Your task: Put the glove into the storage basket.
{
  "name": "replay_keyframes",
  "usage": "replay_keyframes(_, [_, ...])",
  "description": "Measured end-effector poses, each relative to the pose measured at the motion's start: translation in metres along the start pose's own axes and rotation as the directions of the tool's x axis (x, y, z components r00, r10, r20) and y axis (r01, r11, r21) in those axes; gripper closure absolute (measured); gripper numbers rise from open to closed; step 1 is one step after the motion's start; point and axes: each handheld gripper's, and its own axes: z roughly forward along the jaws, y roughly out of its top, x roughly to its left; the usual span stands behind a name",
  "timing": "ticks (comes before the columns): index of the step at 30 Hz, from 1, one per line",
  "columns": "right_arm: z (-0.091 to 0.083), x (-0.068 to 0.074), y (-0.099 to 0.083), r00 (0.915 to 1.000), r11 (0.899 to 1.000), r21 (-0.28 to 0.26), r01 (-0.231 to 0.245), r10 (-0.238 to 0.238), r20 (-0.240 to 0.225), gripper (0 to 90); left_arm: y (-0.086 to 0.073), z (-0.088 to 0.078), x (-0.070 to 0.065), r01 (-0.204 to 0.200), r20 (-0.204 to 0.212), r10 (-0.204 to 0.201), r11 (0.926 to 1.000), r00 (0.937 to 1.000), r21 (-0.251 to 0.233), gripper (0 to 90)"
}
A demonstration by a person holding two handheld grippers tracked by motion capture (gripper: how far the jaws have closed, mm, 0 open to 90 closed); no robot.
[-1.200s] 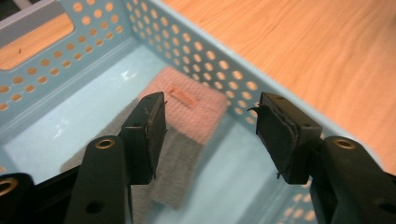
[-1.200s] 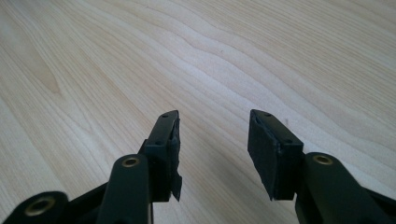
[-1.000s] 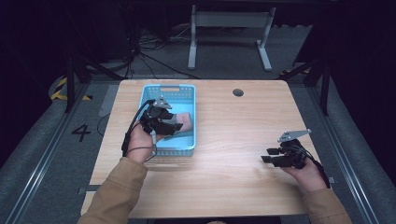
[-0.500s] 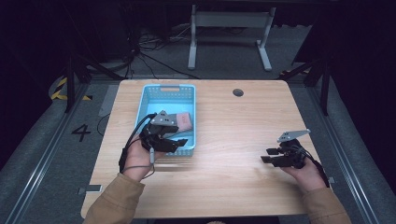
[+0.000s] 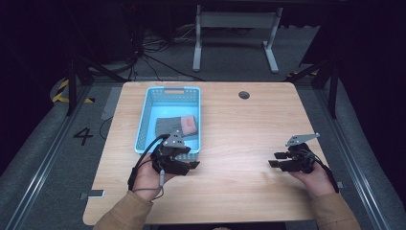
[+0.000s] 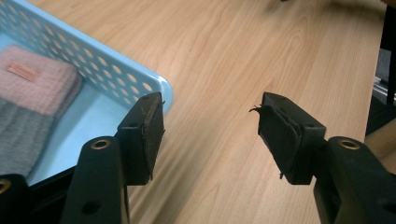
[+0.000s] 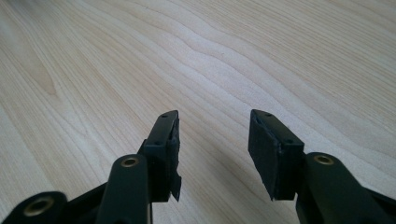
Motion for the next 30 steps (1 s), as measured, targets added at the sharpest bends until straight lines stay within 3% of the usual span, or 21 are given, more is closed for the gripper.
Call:
replay_keyframes(11, [0.0,-0.004,-0.001,0.9998,1.0,-0.002,-0.018,0.018,0.008,54.1,-0.019,0.019,-0.007,-0.014,0.024,0.013,0.9998,0.9996,0.017,37.7])
replay_keyframes(19, [0.002,-0.005,-0.003,0.9999,1.0,0.002,-0.01,0.01,0.011,54.0,-0.039,0.033,-0.007,0.001,0.033,-0.003,0.9994,0.9995,0.034,37.6])
replay_keyframes(30, [0.005,-0.009,-0.01,0.9998,1.0,-0.001,-0.013,0.013,0.016,53.3,-0.048,0.065,-0.021,-0.048,0.049,0.042,0.991,0.9979,0.125,40.7])
